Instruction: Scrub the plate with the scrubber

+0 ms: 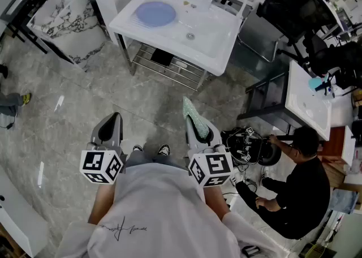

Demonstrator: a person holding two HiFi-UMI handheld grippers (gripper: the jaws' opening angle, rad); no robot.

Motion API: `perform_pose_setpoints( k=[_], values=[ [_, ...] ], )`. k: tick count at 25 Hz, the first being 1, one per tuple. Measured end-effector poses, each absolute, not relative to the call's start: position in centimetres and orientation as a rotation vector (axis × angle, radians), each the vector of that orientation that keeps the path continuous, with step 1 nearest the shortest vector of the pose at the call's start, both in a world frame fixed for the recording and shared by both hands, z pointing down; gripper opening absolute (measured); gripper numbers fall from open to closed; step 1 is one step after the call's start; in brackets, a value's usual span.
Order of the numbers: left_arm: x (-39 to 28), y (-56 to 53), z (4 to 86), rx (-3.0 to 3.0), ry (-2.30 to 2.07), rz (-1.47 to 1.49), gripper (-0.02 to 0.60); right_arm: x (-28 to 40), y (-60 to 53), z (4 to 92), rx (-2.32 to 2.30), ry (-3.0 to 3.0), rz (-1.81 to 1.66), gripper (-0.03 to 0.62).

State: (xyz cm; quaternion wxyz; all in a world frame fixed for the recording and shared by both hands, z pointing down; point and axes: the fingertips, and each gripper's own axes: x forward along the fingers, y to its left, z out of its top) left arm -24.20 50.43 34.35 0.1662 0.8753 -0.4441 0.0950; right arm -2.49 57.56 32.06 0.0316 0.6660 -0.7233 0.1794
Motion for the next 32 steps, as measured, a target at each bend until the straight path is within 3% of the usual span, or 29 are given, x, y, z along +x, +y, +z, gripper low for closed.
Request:
perform_pose_setpoints(
  k=[18,32],
  values=[
    [-23.1,48.9,33.9,2.477,-1.282,0.293,0.044,-0.2,55.4,33.1,2.082,-2.248,0.665,0.054],
    [-22.5,39.3,35.5,2.502,-1.162,0.284,0.046,-2.7,45.7,34.2,2.008,-2.215,0.729,0.054]
  ],
)
